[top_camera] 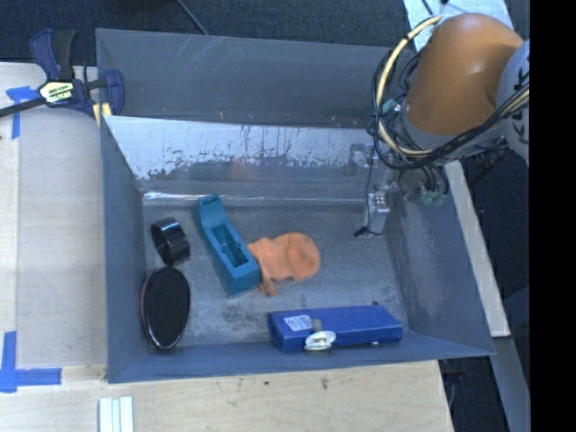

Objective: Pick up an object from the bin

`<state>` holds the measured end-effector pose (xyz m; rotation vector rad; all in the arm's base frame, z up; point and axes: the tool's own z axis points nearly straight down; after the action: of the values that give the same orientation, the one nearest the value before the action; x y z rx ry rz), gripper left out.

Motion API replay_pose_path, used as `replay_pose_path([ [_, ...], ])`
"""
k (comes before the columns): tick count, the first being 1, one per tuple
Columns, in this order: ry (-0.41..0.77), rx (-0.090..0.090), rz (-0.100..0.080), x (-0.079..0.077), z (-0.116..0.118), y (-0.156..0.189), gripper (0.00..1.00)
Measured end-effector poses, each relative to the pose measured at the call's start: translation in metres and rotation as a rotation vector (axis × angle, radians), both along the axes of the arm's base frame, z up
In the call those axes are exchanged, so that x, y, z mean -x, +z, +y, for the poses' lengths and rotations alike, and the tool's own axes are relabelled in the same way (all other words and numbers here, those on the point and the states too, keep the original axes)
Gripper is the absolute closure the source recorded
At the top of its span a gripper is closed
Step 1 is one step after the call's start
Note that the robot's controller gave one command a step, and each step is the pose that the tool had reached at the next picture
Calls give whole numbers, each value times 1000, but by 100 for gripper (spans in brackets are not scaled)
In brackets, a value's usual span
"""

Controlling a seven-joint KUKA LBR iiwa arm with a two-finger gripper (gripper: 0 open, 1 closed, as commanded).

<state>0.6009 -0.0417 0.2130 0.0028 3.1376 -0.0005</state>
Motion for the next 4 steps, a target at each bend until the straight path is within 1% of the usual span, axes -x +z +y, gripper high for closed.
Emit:
replay_pose_path([
  [1,28,1,-6,15,25,-46,0],
  [2,151,0,-2,4,52,-105,0],
  [3,23,0,2,22,73,-135,0],
  [4,-38,-1,0,48,73,-141,100],
])
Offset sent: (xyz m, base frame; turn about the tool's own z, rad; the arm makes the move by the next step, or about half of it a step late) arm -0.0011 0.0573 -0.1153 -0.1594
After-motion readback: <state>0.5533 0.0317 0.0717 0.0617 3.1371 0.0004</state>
